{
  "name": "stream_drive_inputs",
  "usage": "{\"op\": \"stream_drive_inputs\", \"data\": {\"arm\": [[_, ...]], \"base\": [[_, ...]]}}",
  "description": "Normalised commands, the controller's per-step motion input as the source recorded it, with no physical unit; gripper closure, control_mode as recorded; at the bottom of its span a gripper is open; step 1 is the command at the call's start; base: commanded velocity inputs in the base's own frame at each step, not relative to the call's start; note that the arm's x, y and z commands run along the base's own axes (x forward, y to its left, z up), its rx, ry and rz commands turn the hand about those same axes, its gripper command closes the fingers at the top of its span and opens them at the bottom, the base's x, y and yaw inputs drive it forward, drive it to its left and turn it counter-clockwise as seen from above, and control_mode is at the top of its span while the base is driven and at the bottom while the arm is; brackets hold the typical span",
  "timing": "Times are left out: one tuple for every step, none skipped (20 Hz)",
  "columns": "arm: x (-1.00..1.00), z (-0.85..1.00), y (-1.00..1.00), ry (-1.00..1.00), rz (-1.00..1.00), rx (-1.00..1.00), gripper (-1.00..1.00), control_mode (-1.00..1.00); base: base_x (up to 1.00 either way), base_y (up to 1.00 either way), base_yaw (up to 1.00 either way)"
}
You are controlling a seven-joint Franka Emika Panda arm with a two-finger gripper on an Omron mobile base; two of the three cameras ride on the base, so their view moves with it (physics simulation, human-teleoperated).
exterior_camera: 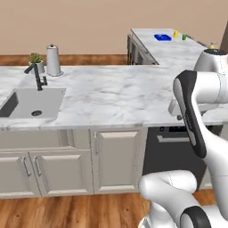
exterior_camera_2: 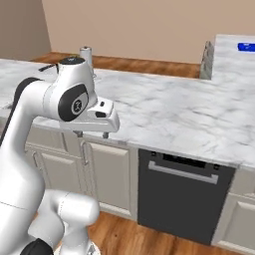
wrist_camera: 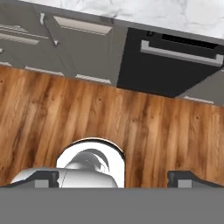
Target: Place the drinks on the dining counter in a tight cluster.
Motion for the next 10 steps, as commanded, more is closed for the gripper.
{"op": "stream_drive_inputs", "data": {"arm": [[0.00,0.00,0.00,0.00,0.00,0.00,-1.00,1.00],[0.00,0.00,0.00,0.00,0.00,0.00,-1.00,1.00],[0.00,0.00,0.00,0.00,0.00,0.00,-1.00,1.00],[0.00,0.00,0.00,0.00,0.00,0.00,-1.00,1.00],[0.00,0.00,0.00,0.00,0.00,0.00,-1.00,1.00],[0.00,0.00,0.00,0.00,0.00,0.00,-1.00,1.00],[0.00,0.00,0.00,0.00,0.00,0.00,-1.00,1.00],[0.00,0.00,0.00,0.00,0.00,0.00,-1.00,1.00],[0.00,0.00,0.00,0.00,0.00,0.00,-1.00,1.00],[0.00,0.00,0.00,0.00,0.00,0.00,-1.00,1.00]], "base": [[0.17,1.00,0.05],[0.16,1.00,0.00],[0.21,1.00,0.00],[0.32,1.00,0.00],[0.39,1.00,0.00],[0.40,1.00,0.00],[0.38,1.00,0.00],[0.35,1.00,0.00],[0.31,1.00,0.00],[0.27,1.00,0.00]]}}
